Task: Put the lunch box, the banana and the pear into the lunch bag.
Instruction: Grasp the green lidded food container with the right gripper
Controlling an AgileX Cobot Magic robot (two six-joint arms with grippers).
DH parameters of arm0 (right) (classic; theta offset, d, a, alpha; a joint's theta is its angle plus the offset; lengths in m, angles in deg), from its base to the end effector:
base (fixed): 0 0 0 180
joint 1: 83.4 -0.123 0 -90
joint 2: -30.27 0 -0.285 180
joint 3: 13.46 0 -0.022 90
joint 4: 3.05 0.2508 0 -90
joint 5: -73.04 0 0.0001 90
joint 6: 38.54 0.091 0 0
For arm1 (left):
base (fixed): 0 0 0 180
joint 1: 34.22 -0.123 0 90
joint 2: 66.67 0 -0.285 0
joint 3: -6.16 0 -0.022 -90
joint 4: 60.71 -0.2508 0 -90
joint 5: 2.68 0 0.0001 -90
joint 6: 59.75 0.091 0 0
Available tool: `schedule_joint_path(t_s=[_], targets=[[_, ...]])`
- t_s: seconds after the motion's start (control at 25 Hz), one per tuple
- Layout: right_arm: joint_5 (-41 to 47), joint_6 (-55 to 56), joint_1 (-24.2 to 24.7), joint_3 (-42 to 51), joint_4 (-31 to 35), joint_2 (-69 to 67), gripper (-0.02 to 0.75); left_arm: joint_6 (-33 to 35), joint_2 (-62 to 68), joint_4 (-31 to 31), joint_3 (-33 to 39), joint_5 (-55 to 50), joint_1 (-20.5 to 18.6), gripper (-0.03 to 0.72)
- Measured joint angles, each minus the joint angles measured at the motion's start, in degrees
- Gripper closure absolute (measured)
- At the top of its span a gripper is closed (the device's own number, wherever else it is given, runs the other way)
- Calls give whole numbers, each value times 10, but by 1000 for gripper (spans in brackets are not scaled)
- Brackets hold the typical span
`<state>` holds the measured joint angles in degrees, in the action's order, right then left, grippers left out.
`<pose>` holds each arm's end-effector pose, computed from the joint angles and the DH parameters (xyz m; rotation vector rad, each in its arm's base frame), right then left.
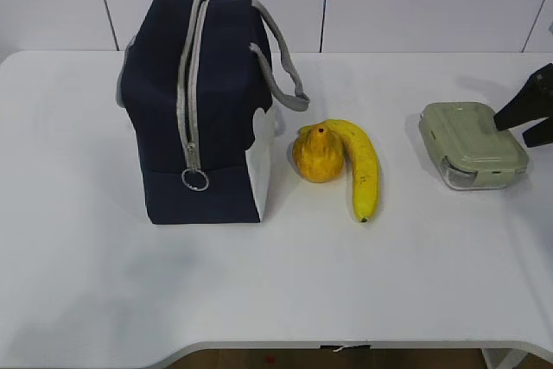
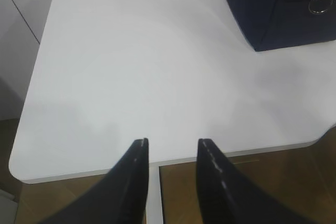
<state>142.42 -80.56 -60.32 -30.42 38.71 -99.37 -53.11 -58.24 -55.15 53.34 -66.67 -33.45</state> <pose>0.4148 -0.1151 0.1951 -0.0684 2.6883 0.8217 -0.0086 -0.0078 0.2799 0.1432 2.0789 -0.0545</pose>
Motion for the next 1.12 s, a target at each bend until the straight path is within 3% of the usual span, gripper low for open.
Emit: schedule_joint_path(t_s=[0.2, 0.68, 1.12], targets=[[-1, -20, 0, -3, 47, -13, 149, 0, 0, 0, 0, 0, 0, 452], [-3, -36, 0, -14, 55, -52, 160, 0, 0, 0, 0, 0, 0, 452], [-6, -57, 0, -18, 104, -66, 188, 0, 6, 0, 0, 1, 0, 452]])
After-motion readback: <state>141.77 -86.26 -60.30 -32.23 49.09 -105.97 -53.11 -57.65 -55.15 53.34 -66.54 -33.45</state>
